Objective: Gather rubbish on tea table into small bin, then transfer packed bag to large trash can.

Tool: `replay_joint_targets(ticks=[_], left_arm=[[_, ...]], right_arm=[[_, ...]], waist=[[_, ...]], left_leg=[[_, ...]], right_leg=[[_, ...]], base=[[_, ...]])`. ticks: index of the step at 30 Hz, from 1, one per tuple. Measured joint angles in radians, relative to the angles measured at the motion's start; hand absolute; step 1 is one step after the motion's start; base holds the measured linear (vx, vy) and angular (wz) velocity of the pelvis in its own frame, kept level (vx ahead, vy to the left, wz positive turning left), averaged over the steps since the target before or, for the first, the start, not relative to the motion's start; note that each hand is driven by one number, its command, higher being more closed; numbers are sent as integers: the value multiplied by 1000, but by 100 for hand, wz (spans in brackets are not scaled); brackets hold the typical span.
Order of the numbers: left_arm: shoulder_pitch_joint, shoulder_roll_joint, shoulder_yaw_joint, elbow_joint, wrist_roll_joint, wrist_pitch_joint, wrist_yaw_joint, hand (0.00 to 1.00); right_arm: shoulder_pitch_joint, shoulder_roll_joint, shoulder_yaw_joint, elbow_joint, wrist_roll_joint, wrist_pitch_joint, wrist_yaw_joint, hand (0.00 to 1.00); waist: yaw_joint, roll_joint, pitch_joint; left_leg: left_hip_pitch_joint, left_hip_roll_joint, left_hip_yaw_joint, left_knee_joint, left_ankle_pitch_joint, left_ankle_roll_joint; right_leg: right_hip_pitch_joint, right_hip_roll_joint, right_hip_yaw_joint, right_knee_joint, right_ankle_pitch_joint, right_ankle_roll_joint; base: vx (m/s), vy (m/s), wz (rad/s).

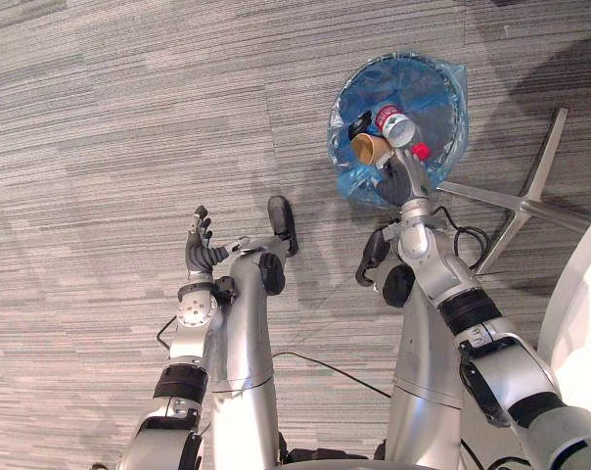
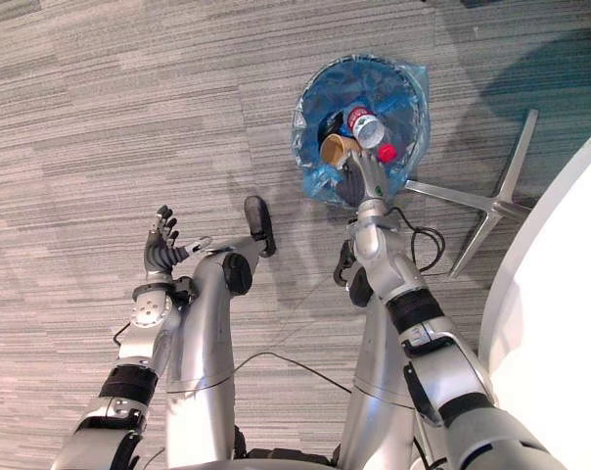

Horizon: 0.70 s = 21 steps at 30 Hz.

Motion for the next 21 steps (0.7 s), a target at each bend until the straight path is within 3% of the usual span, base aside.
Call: replay_joint_targets(ticks=[8,15,21], left_arm=[[5,-5,8,-1,17,21,-1,0],[25,-66,1,2,28,38,-3,0],[35,-87,-13,5,48,56,-6,0]], right_arm=[[91,60,-42,-142,117,-40,-3,100],[154,82,-62,-195,168,-68,-2,100],[214,140,-63,-239,329,-88,27,100]], waist=[[-1,0,0],[-5,0,0],[-10,-6,3]], left_leg=[[36,17,0,16,-1,-1],[126,19,15,-55,14,-21],[237,24,3,-102,27,-26]], right_leg=[[36,13,4,7,0,0],[114,20,-1,-55,19,-12],[239,37,-24,-111,21,-14]], base=[[-28,18,-6],[-4,1,0],[23,-10,1]])
